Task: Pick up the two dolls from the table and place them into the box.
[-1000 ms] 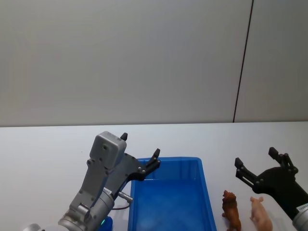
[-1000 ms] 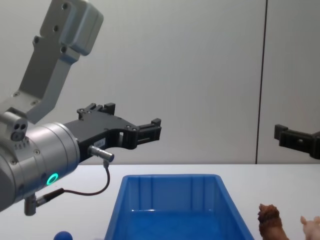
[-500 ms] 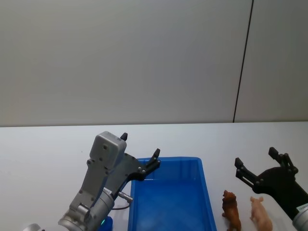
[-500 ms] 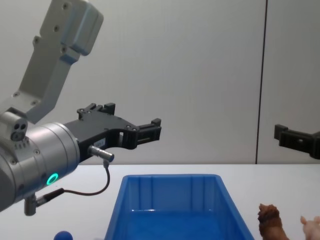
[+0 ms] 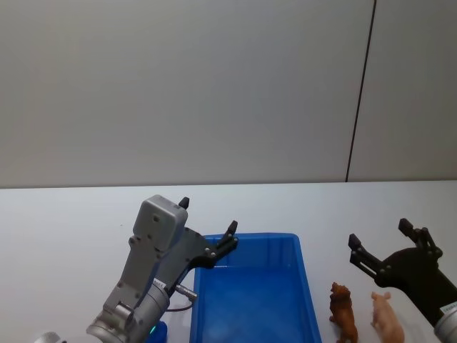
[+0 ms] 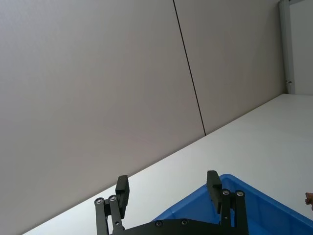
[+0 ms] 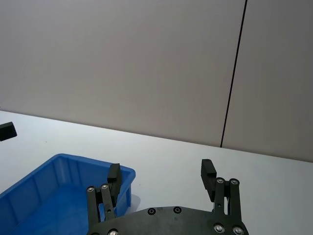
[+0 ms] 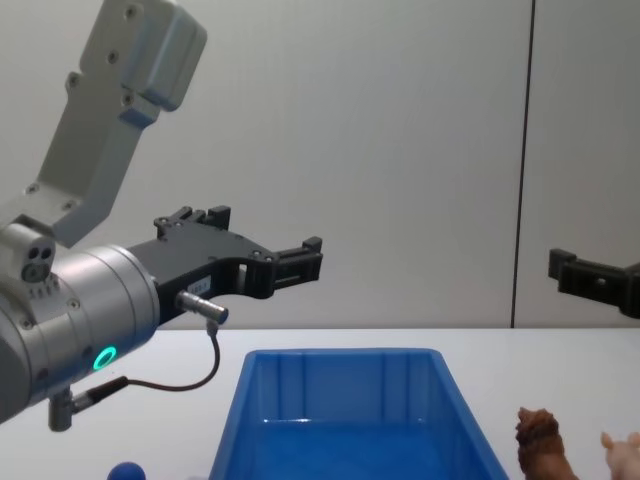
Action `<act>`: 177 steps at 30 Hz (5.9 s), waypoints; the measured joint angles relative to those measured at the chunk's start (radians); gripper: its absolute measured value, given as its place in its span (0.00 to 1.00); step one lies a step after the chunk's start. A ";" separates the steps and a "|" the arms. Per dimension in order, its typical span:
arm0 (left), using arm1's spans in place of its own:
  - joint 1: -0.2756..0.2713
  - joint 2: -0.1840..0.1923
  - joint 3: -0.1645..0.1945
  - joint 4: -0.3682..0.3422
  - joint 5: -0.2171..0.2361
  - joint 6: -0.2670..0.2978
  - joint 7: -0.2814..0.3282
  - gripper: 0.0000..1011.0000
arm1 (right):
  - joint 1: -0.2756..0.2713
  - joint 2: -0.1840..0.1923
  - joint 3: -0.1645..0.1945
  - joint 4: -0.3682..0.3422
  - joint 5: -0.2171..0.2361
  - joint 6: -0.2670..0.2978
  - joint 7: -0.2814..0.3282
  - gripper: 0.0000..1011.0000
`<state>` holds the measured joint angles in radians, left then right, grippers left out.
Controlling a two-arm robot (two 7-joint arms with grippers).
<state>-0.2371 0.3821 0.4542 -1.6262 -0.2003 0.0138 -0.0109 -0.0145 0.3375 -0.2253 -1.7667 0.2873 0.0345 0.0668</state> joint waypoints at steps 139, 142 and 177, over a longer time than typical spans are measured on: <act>0.000 0.000 0.000 0.000 0.000 0.000 0.000 0.99 | 0.186 -0.193 -0.096 0.248 -0.119 0.111 0.334 0.86; 0.000 0.000 0.000 0.000 0.000 0.000 0.000 0.99 | 0.190 -0.195 -0.096 0.249 -0.123 0.121 0.316 0.94; 0.000 0.000 0.000 0.000 0.000 0.000 0.000 0.99 | 0.027 -0.107 -0.052 0.073 -0.123 0.254 -0.001 0.99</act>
<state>-0.2371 0.3821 0.4542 -1.6262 -0.2004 0.0138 -0.0109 0.0128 0.2308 -0.2775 -1.6934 0.1639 0.2889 0.0660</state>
